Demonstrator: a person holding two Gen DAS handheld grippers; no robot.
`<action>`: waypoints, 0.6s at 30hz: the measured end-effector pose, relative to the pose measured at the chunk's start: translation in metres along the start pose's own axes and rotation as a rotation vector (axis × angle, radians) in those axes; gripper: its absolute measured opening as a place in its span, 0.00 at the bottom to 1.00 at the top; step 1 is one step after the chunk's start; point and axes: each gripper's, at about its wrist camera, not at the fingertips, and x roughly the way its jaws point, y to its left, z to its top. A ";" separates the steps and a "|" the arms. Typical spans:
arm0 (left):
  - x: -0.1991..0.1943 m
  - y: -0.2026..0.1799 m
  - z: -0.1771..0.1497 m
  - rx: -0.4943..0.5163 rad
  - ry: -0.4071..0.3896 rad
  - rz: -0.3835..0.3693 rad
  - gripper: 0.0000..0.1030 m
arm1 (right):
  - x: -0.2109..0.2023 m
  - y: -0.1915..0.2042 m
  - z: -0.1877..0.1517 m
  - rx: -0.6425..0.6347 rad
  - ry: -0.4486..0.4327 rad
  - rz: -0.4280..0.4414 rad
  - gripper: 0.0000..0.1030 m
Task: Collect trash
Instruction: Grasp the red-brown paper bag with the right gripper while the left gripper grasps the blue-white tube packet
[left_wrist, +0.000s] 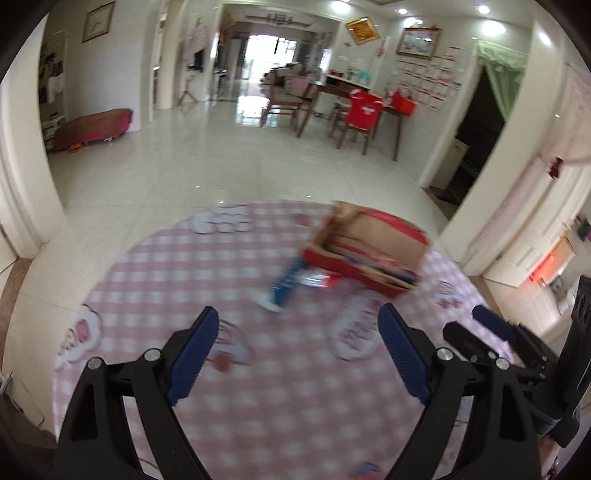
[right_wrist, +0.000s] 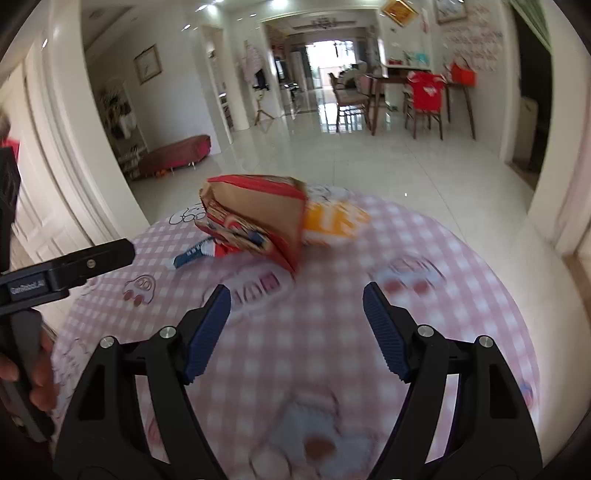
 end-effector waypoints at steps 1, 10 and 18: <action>0.004 0.006 0.003 -0.005 0.005 0.006 0.83 | 0.004 0.002 0.002 -0.017 -0.003 -0.003 0.71; 0.028 0.022 0.001 0.068 0.030 0.004 0.83 | 0.056 0.053 0.020 -0.303 -0.018 -0.080 0.61; 0.056 -0.002 -0.006 0.197 0.072 0.020 0.84 | 0.072 0.053 0.015 -0.345 0.030 -0.080 0.18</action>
